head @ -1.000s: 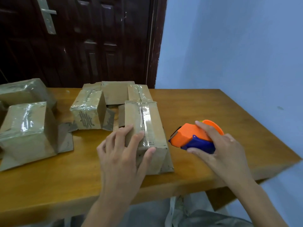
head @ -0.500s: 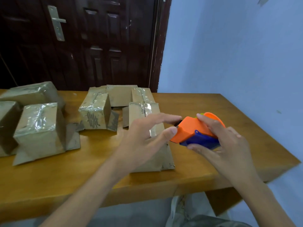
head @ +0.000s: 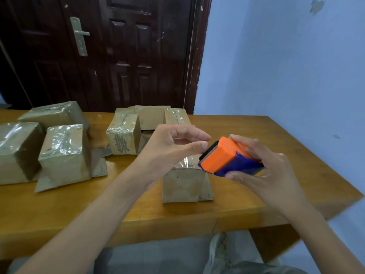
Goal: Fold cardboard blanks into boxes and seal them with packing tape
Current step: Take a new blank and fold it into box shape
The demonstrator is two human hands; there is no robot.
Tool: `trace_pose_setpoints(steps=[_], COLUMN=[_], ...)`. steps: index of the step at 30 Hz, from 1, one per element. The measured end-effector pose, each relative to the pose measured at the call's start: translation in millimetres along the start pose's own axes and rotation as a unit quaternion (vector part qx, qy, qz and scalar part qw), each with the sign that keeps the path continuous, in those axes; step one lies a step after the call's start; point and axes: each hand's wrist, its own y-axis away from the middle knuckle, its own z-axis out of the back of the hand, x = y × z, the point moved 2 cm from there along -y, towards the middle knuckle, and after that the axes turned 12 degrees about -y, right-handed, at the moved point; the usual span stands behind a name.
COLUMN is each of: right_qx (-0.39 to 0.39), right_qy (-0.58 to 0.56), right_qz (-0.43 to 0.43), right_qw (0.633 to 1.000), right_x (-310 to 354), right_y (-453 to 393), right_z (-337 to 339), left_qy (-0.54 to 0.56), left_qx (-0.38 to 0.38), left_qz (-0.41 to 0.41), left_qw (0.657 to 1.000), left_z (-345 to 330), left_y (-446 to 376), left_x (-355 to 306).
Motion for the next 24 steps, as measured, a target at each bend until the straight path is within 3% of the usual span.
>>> trace_pose_setpoints(steps=[7,10,16,24], right_qx=[0.049,0.093,0.125,0.129], right_qy=[-0.028,-0.002,0.022,-0.004], right_qz=[-0.004,-0.004,-0.001,0.007], right_qw=[0.998,0.996,0.992,0.992], right_x=[21.4,26.2,25.5,24.3], right_y=[-10.6,-16.1,-20.4,-21.7], right_z=[6.7,8.1,17.1,13.1], left_qy=[-0.015,-0.002,0.052,0.119], left_qx=[-0.166,-0.181,-0.022,0.084], left_qz=[0.036,0.074,0.151,0.207], left_qw=[0.985,0.981,0.987,0.967], left_z=[-14.1,-19.1,-6.9,-3.4], left_y=[17.2,25.6,27.3,19.6], left_x=[2.4,4.6,4.4,8.7])
